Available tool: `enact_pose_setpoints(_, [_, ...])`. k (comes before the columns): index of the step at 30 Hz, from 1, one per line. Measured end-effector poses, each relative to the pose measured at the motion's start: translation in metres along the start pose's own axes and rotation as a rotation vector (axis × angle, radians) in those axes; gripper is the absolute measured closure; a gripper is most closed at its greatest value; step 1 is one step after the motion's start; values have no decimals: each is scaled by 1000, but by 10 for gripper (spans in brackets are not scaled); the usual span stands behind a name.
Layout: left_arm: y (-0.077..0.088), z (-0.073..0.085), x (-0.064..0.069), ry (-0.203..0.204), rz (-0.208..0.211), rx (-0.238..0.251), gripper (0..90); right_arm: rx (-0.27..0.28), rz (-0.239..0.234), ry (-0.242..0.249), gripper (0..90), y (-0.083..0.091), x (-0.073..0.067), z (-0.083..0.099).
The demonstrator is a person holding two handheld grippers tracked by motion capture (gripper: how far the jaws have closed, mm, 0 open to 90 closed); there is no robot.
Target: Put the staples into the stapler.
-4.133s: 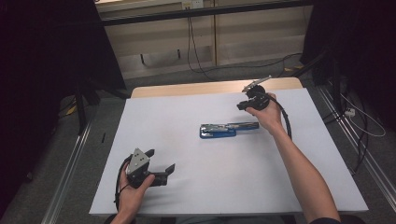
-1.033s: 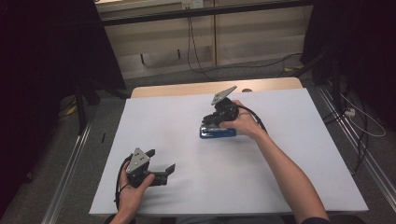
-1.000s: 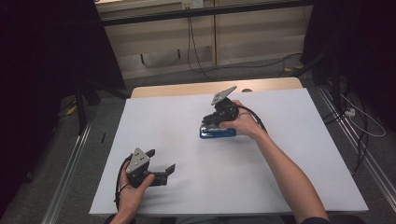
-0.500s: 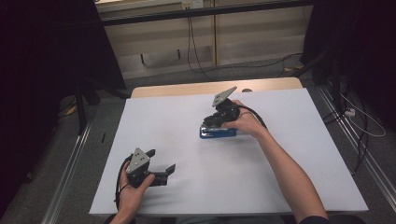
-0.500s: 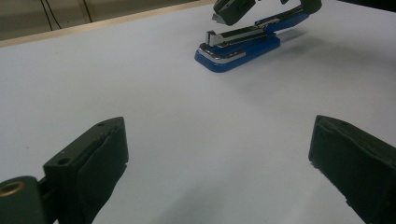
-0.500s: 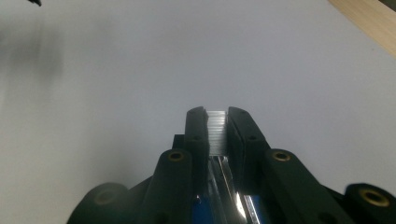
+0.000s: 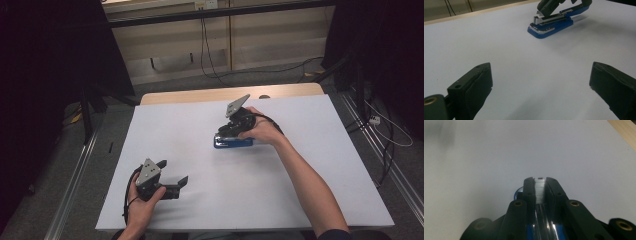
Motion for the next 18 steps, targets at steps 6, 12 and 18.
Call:
enact_pose_setpoints(6, [1, 0, 0, 4, -2, 4, 49, -28, -9, 29, 792, -1, 0, 0])
enact_pose_setpoints(12, [0, 0, -1, 4, -5, 1, 49, -28, -19, 31, 793, -4, 0, -1])
enact_pose_setpoints(18, [1, 0, -1, 3, -4, 1, 49, -31, -18, 33, 792, -6, 2, 0])
Point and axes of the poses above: each handheld gripper's, and its own axes: y roughly backward along the jaws, z roughly out of its underside, x roughly to its right, the point moved 8 cm from there along -y, roughly forward along the jaws, and after that the axes turned 12 degrees about x, right-handed, at the moved point
